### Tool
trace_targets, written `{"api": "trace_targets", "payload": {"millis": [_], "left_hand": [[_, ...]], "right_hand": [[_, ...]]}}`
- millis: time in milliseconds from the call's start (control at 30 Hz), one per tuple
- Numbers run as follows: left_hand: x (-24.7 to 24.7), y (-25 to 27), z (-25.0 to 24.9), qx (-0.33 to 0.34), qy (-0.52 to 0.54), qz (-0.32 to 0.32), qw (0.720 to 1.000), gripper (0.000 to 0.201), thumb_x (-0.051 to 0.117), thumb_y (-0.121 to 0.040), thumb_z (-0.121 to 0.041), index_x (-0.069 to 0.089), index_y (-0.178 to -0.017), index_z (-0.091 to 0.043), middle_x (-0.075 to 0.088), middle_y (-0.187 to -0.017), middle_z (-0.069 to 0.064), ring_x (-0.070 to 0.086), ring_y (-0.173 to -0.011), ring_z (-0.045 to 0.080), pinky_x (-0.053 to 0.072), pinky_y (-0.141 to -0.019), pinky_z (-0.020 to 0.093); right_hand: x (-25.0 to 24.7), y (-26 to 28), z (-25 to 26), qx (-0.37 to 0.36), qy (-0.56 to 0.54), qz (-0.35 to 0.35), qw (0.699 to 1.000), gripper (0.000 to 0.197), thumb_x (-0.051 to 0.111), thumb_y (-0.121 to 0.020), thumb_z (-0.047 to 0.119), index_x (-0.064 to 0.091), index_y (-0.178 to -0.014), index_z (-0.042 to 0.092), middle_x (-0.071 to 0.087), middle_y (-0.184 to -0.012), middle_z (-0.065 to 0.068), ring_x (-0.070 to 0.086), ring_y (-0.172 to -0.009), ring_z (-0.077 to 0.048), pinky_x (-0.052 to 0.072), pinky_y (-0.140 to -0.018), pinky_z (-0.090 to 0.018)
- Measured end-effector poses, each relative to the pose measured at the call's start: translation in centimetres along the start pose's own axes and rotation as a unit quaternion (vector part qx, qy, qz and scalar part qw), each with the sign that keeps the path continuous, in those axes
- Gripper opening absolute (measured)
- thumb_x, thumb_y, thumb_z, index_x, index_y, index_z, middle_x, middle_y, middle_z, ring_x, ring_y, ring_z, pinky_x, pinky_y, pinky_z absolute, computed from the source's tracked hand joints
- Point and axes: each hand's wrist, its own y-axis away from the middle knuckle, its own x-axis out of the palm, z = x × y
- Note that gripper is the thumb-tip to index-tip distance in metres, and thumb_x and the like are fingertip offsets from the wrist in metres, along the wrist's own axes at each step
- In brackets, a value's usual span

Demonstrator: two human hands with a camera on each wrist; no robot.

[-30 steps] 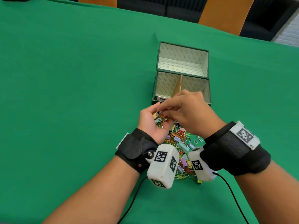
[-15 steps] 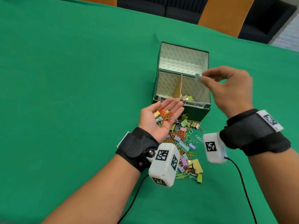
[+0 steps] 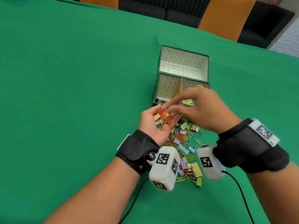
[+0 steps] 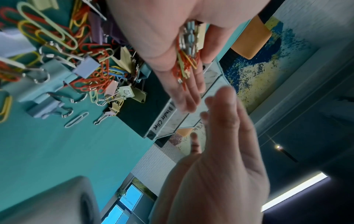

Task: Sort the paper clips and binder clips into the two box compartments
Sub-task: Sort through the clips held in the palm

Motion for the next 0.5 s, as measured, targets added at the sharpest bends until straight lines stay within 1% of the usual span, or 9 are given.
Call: {"api": "trace_targets", "payload": {"millis": [33,100,133,167,233,333,400,433,500], "left_hand": [[0.1,0.1,0.0,0.001,-0.006,-0.004,1.000,0.052,0.039,-0.099,-0.019,0.075,-0.066,-0.001,0.072,-0.079,0.018,0.070,-0.072,0.028,0.056,-0.078,0.034],[0.1,0.1,0.0,0.005,-0.015,-0.009,1.000,0.061,0.039,-0.100,-0.019,0.072,-0.050,-0.007,0.069,-0.062,0.011,0.069,-0.056,0.024,0.055,-0.058,0.025],[0.1,0.1,0.0,0.008,-0.018,-0.012,1.000,0.062,0.039,-0.099,-0.019,0.072,-0.048,-0.008,0.067,-0.057,0.008,0.067,-0.052,0.021,0.052,-0.053,0.021],[0.0,0.0,0.1,0.011,-0.017,-0.016,1.000,0.061,0.039,-0.099,-0.019,0.073,-0.049,-0.009,0.066,-0.056,0.006,0.066,-0.053,0.018,0.049,-0.054,0.020],[0.0,0.0,0.1,0.011,-0.003,-0.037,0.999,0.053,0.042,-0.097,-0.019,0.075,-0.057,-0.011,0.065,-0.062,0.004,0.062,-0.058,0.015,0.044,-0.058,0.020],[0.2,0.0,0.2,-0.006,0.024,-0.043,0.999,0.027,0.043,-0.097,-0.019,0.064,-0.084,-0.009,0.056,-0.074,0.003,0.061,-0.052,0.012,0.043,-0.042,0.015],[0.2,-0.1,0.2,-0.006,0.034,-0.031,0.999,0.023,0.042,-0.097,-0.018,0.060,-0.090,-0.005,0.055,-0.077,0.007,0.063,-0.051,0.015,0.043,-0.039,0.014],[0.2,-0.1,0.2,-0.001,0.034,-0.025,0.999,0.025,0.041,-0.098,-0.018,0.060,-0.092,-0.002,0.056,-0.078,0.010,0.064,-0.054,0.017,0.046,-0.041,0.015],[0.2,-0.1,0.1,0.014,0.029,-0.014,0.999,0.025,0.042,-0.097,-0.017,0.060,-0.099,0.000,0.060,-0.084,0.014,0.066,-0.069,0.022,0.055,-0.052,0.023]], "right_hand": [[0.2,0.2,0.6,-0.022,0.022,0.040,0.999,0.019,0.066,-0.073,0.057,0.072,-0.083,0.042,0.064,-0.086,0.022,0.050,-0.097,-0.010,0.037,-0.094,-0.048],[0.6,0.2,1.3,-0.048,0.087,0.087,0.991,0.015,0.072,-0.075,0.050,0.071,-0.089,0.047,0.063,-0.096,0.017,0.046,-0.100,-0.012,0.030,-0.089,-0.038],[0.9,0.2,1.3,-0.055,0.111,0.096,0.988,0.016,0.073,-0.076,0.046,0.070,-0.092,0.049,0.062,-0.098,0.017,0.044,-0.101,-0.012,0.026,-0.086,-0.035],[1.3,0.1,1.2,-0.060,0.126,0.098,0.985,0.019,0.073,-0.077,0.043,0.070,-0.094,0.050,0.060,-0.099,0.017,0.042,-0.102,-0.012,0.022,-0.083,-0.034],[2.0,0.0,1.1,-0.072,0.148,0.089,0.982,0.021,0.072,-0.078,0.042,0.069,-0.097,0.050,0.059,-0.099,0.017,0.042,-0.102,-0.013,0.022,-0.083,-0.034],[2.8,0.0,0.9,-0.082,0.157,0.068,0.982,0.016,0.069,-0.081,0.044,0.071,-0.096,0.049,0.060,-0.095,0.017,0.045,-0.101,-0.014,0.026,-0.085,-0.037],[2.8,0.0,0.9,-0.078,0.128,0.046,0.988,0.012,0.069,-0.082,0.044,0.072,-0.093,0.047,0.062,-0.091,0.016,0.047,-0.097,-0.015,0.028,-0.086,-0.040],[2.7,0.0,0.8,-0.075,0.109,0.038,0.991,0.011,0.069,-0.083,0.043,0.073,-0.093,0.047,0.063,-0.090,0.015,0.048,-0.095,-0.016,0.030,-0.087,-0.041],[2.4,-0.1,0.8,-0.068,0.069,0.024,0.995,0.010,0.068,-0.085,0.041,0.074,-0.092,0.045,0.064,-0.088,0.014,0.049,-0.092,-0.016,0.033,-0.089,-0.045]]}}
